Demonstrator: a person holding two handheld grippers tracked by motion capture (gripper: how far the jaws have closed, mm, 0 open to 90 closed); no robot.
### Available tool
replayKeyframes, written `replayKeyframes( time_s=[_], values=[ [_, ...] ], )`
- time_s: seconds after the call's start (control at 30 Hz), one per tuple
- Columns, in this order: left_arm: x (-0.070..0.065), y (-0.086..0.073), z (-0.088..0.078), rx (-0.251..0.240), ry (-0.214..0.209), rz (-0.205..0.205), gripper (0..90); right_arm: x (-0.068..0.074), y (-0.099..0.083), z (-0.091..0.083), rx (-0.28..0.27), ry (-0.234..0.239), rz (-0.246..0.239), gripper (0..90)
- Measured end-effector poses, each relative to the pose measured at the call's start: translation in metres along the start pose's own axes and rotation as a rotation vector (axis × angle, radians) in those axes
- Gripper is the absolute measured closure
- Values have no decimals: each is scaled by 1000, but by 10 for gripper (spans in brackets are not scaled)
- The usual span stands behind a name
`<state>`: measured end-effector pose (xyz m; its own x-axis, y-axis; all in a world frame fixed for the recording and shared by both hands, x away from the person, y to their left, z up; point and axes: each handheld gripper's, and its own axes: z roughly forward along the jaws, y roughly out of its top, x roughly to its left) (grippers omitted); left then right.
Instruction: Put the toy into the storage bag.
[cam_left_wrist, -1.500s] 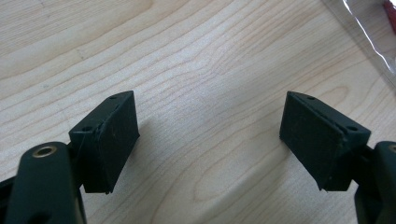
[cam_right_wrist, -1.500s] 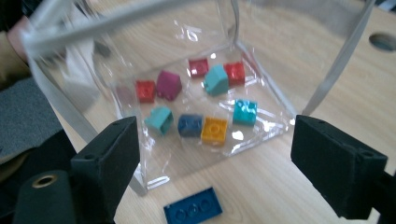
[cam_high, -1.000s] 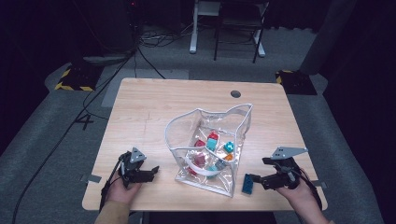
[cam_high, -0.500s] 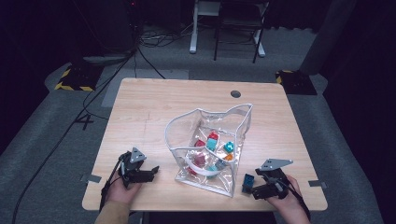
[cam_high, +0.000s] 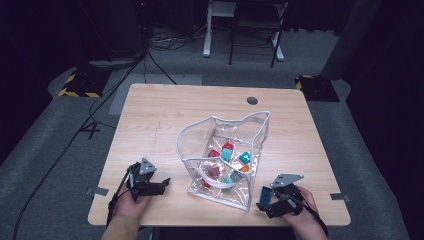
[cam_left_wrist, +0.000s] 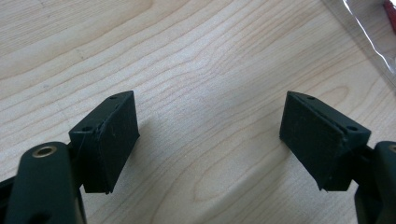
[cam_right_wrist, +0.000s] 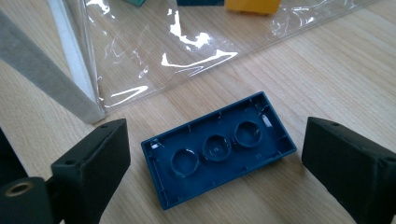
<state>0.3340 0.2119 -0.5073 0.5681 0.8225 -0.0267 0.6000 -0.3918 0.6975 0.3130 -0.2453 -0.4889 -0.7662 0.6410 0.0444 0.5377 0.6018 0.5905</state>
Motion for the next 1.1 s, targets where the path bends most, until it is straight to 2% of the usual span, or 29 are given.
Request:
replayKeyframes(
  time_s=[0.1, 0.13, 0.17, 0.27, 0.5, 0.57, 0.63, 0.67, 0.77, 0.83, 0.87, 1.1],
  values=[
    [0, 0, 0, 0, 0, 0, 199, 1, 0, 3, 5, -10, -9, 90],
    [0, 0, 0, 0, -2, -2, 199, 2, 1, 3, 9, -29, -28, 132],
    [0, 0, 0, 0, -1, 0, 199, 2, 1, 3, 9, -29, -28, 132],
    [0, 0, 0, 0, 0, 0, 199, 4, 1, 2, -4, -37, -44, 213],
    [0, 0, 0, 0, 0, 0, 199, 1, 1, 1, -5, -55, -19, 214],
    [0, 0, 0, 0, -1, 0, 199, -1, 1, 2, -7, -48, -27, 200],
    [0, 0, 0, 0, 0, 0, 199, -2, 1, 3, 0, -41, -37, 148],
    [0, 0, 0, 0, 0, 0, 199, -2, 1, 3, 5, -25, -61, 145],
    [0, 0, 0, 0, 0, 0, 199, -4, 3, 3, 14, -6, -83, 151],
    [0, 0, 0, 1, -2, -1, 199, -6, 4, 2, 20, 8, -101, 203],
    [0, 0, 0, 0, -2, -2, 199, -7, 4, 1, 26, 8, -102, 224],
    [0, 0, 0, 0, 0, 0, 199, -5, -2, -4, 28, -5, -89, 226]
  ],
)
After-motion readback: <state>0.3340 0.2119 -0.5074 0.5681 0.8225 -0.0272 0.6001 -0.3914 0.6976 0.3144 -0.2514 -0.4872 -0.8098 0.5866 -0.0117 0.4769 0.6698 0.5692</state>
